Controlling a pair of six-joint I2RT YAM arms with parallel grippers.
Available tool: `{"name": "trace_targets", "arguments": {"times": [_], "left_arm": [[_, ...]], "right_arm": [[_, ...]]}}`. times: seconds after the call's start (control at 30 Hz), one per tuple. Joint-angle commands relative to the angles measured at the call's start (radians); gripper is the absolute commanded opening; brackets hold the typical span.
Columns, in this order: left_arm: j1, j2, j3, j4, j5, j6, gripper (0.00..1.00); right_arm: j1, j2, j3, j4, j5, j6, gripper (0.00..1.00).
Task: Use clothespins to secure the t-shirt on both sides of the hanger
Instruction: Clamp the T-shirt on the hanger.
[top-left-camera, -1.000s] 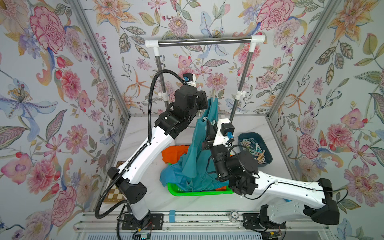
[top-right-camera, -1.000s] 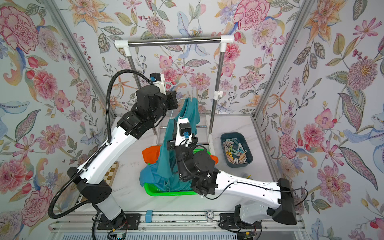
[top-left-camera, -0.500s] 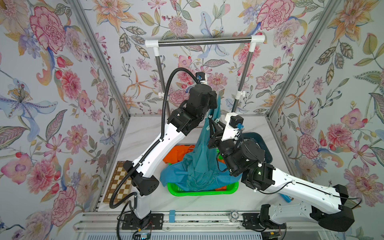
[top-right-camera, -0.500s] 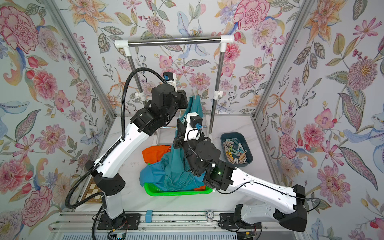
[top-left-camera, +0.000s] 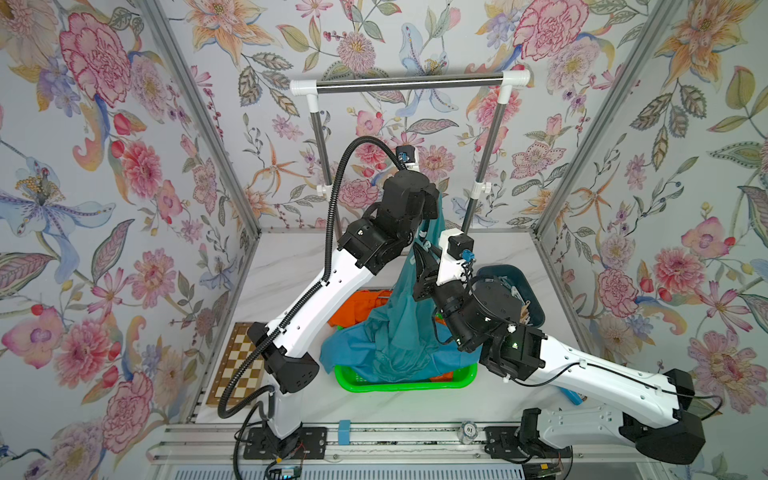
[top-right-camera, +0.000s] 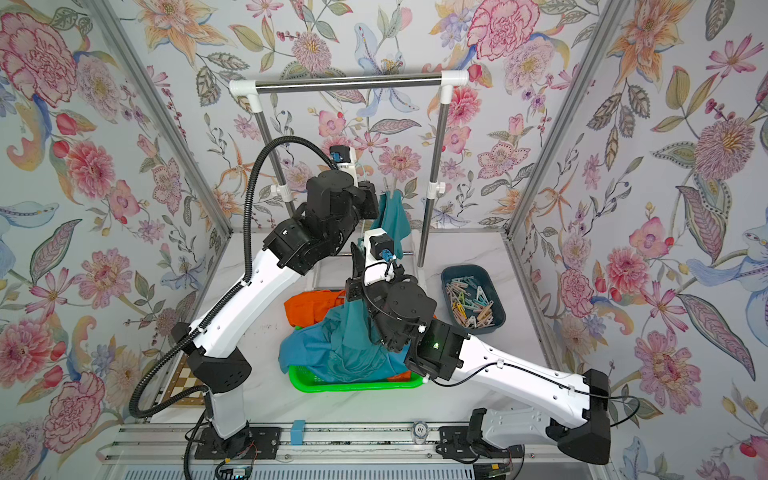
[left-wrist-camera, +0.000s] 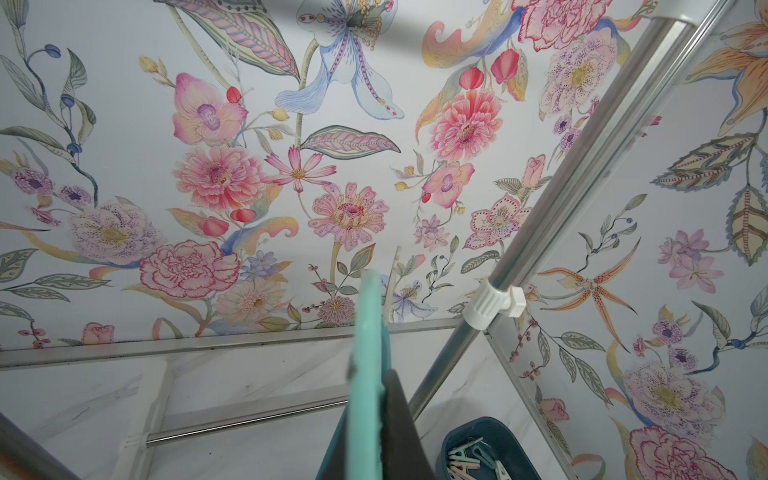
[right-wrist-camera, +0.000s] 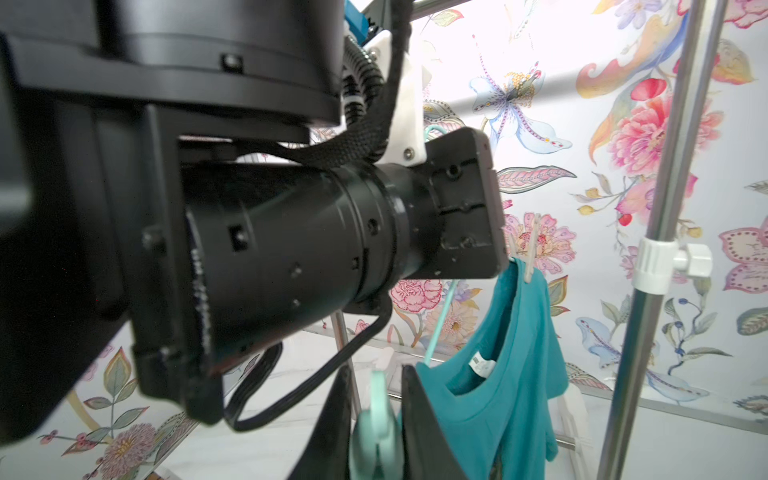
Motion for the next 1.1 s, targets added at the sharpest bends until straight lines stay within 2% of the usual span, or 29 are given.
{"name": "trace_targets", "arguments": {"times": [0.0,0.13,0.33,0.53,0.73,1.07], "left_arm": [[-0.006,-0.019,0.032,0.024,-0.017,0.01,0.0],[-0.005,-0.012,0.034,0.033,-0.011,0.005,0.0],[-0.007,-0.002,0.033,0.026,-0.003,0.003,0.0],[-0.006,0.013,0.033,0.03,0.009,-0.002,0.0],[-0.006,0.023,0.034,0.033,0.019,-0.007,0.0],[-0.007,0.024,0.034,0.034,0.028,-0.007,0.0]], "right_arm": [[-0.011,-0.025,-0.021,0.045,0.071,-0.002,0.11],[-0.011,-0.012,-0.027,0.045,0.136,0.043,0.11],[-0.018,-0.019,-0.031,0.05,0.156,0.12,0.11],[-0.046,-0.042,-0.01,-0.055,0.078,0.31,0.11],[-0.078,-0.063,-0.011,-0.13,0.019,0.432,0.11],[-0.082,-0.025,0.012,-0.14,0.02,0.428,0.11]]}}
